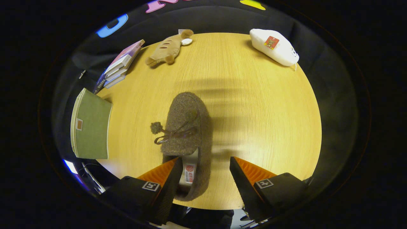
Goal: Open the storage box then place both shoes into the box .Put the left shoe in first, then the right shoe, with the right side of both shoes facing outward in a uniform manner.
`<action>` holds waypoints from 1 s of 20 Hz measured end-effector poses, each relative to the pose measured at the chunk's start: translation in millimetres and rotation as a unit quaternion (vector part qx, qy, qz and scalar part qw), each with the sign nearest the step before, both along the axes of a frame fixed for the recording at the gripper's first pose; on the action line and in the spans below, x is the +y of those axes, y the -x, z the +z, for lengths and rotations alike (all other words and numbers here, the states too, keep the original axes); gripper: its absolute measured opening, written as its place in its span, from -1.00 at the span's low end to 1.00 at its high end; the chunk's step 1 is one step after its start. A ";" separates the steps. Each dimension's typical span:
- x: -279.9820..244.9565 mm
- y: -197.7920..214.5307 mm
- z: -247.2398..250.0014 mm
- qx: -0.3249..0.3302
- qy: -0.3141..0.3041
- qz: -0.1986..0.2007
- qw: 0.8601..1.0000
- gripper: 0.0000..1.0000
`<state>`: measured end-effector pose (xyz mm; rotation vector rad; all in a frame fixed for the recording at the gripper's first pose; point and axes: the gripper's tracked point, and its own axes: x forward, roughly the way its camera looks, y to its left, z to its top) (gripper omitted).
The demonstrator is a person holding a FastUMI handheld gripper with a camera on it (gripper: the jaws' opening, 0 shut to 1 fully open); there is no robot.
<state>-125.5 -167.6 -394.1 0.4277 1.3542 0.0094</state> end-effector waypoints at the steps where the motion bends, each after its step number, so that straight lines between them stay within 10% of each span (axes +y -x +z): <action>1: 0.4 -2.8 -6.5 0.004 0.000 0.002 1.000 0.83; 10: 2.8 -11.8 -27.7 0.032 0.004 -0.018 0.999 -0.86; 20: 44.0 -23.6 58.5 -0.014 -0.076 -0.077 0.994 -0.89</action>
